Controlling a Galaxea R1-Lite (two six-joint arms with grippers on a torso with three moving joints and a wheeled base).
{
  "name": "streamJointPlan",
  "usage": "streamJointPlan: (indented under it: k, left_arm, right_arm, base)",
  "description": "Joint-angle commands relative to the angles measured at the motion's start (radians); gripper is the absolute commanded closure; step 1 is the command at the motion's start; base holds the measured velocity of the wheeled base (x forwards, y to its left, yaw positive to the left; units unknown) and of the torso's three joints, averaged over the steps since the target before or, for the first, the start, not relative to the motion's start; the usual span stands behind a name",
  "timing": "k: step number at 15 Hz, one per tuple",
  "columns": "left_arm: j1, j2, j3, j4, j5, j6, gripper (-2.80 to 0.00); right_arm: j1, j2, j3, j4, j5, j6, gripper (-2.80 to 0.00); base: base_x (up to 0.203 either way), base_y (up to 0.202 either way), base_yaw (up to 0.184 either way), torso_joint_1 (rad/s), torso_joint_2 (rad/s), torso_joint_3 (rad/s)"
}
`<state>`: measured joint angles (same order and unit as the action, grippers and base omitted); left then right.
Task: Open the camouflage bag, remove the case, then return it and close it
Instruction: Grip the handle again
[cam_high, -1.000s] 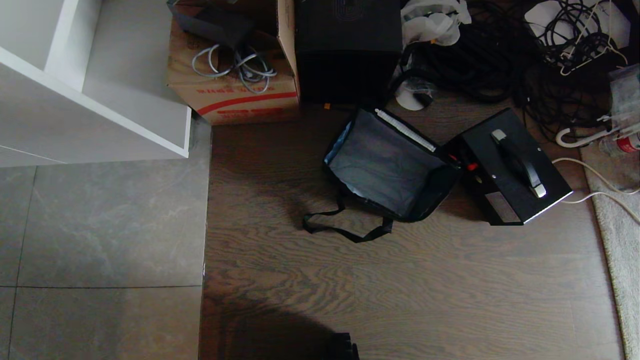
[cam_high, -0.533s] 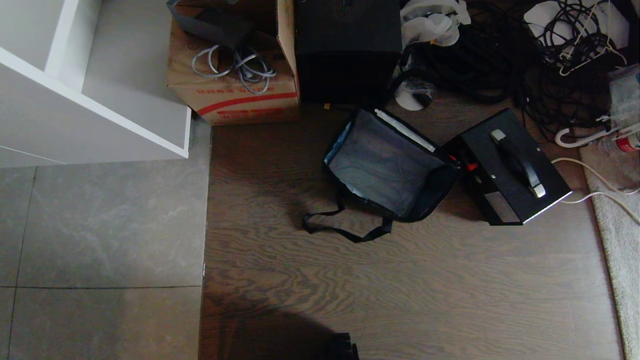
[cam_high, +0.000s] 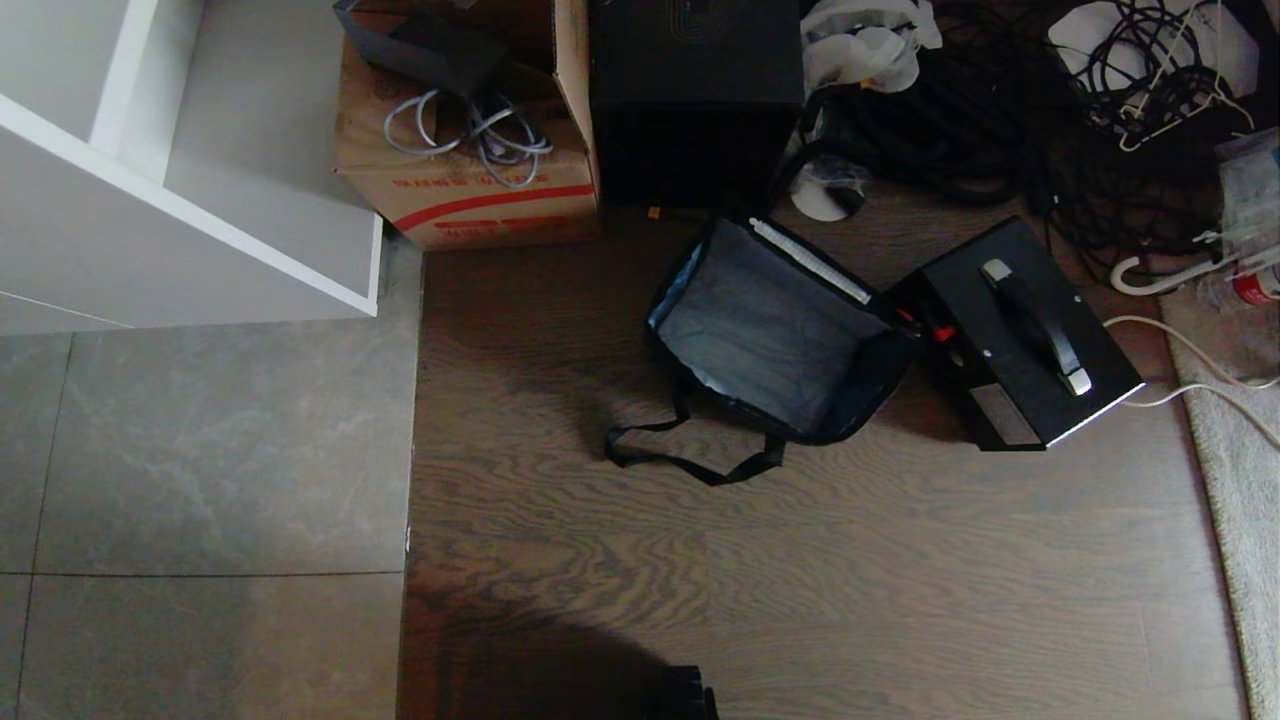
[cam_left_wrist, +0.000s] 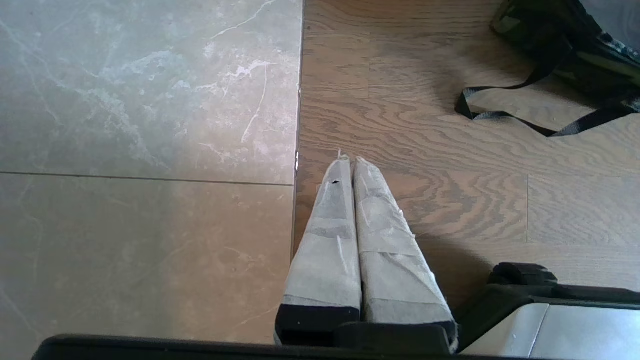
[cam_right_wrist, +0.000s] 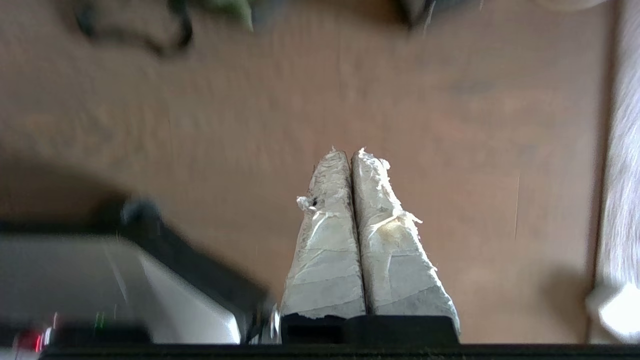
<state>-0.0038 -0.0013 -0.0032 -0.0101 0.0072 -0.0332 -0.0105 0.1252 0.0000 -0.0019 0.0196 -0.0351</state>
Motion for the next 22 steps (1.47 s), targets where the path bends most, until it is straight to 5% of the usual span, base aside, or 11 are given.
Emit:
streamJointPlan:
  k: [1, 22]
  left_arm:
    - [0.001, 0.000, 0.000, -0.001, 0.000, -0.001, 0.00]
    - [0.001, 0.000, 0.000, -0.001, 0.000, -0.001, 0.00]
  right_arm:
    - [0.005, -0.144, 0.002, 0.000, 0.000, 0.006, 0.00]
    - [0.009, -0.125, 0.002, 0.003, -0.001, 0.014, 0.00]
  base:
    - [0.000, 0.000, 0.000, 0.000, 0.00, 0.000]
    - [0.000, 0.000, 0.000, 0.000, 0.00, 0.000]
